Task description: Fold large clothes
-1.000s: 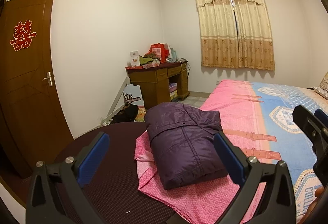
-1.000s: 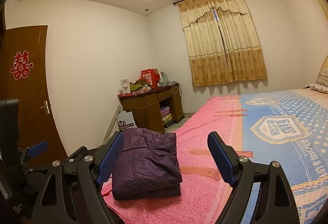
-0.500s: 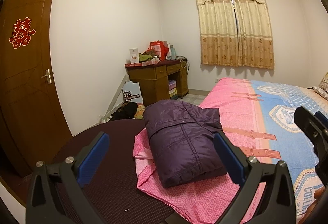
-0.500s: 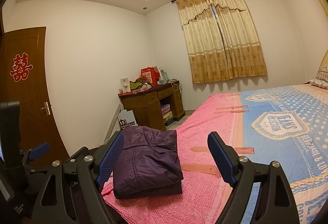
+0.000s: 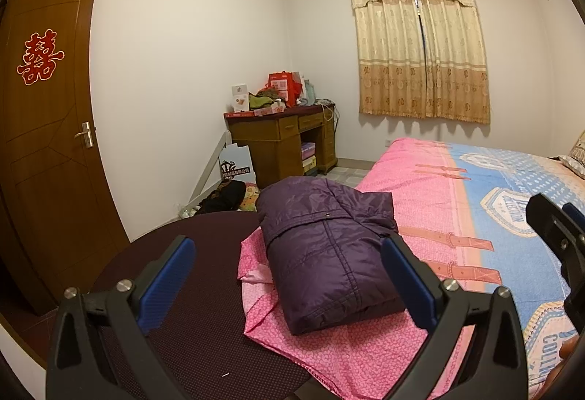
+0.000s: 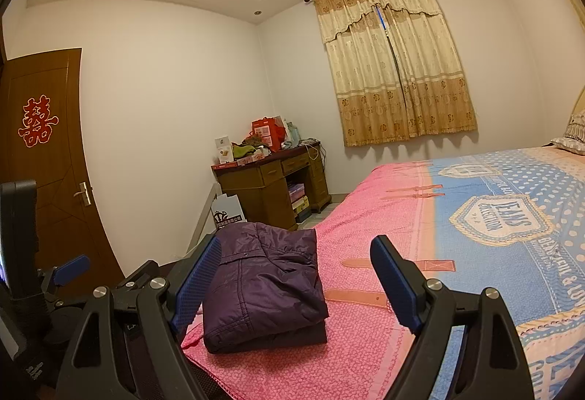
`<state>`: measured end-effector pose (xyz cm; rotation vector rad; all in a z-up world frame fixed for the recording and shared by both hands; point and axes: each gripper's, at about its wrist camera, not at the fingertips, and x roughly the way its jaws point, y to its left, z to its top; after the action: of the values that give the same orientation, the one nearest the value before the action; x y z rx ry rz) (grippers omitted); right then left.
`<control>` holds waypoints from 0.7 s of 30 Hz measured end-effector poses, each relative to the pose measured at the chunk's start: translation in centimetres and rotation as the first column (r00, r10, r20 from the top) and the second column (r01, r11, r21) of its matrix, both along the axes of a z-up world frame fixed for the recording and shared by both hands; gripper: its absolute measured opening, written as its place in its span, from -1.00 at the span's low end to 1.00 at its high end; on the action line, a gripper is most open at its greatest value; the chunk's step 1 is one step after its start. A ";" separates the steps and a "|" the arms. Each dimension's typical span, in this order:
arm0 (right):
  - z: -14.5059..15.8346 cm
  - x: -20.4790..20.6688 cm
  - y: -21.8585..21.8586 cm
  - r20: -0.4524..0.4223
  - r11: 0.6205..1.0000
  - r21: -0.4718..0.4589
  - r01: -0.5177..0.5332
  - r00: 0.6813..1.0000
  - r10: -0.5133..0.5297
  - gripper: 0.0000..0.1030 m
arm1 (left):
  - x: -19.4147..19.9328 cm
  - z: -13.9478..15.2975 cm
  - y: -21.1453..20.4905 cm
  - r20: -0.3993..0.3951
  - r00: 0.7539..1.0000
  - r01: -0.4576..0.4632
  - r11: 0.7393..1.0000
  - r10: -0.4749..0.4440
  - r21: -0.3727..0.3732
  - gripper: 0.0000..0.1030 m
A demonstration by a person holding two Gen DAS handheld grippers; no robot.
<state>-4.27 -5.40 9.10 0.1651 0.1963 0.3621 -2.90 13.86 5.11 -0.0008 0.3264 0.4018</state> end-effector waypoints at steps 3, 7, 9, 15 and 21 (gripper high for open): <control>-0.1 0.0 0.0 -0.001 1.000 -0.001 -0.001 1.000 0.001 0.63 | -0.1 0.0 0.0 0.002 1.000 0.001 1.000 -0.001 -0.002 1.00; -0.1 0.0 0.0 -0.001 1.000 -0.002 -0.001 1.000 0.001 0.63 | -0.1 -0.1 0.1 0.010 1.000 -0.001 1.000 0.001 -0.006 1.00; -0.1 0.0 -0.1 -0.001 1.000 -0.002 -0.001 1.000 0.001 0.63 | -0.1 -0.1 0.0 0.012 1.000 -0.003 1.000 0.003 -0.009 1.00; -0.1 0.0 -0.1 -0.001 1.000 -0.003 -0.001 1.000 0.001 0.63 | 0.0 -0.1 0.1 0.012 1.000 -0.006 1.000 0.006 -0.011 1.00; -0.1 0.1 -0.2 -0.006 1.000 -0.005 -0.004 1.000 0.004 0.63 | 0.0 -0.1 0.1 0.011 1.000 -0.007 1.000 0.007 -0.012 1.00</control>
<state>-4.21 -5.56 8.96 0.1608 0.2034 0.3650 -2.94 13.94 5.03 -0.0156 0.3179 0.4069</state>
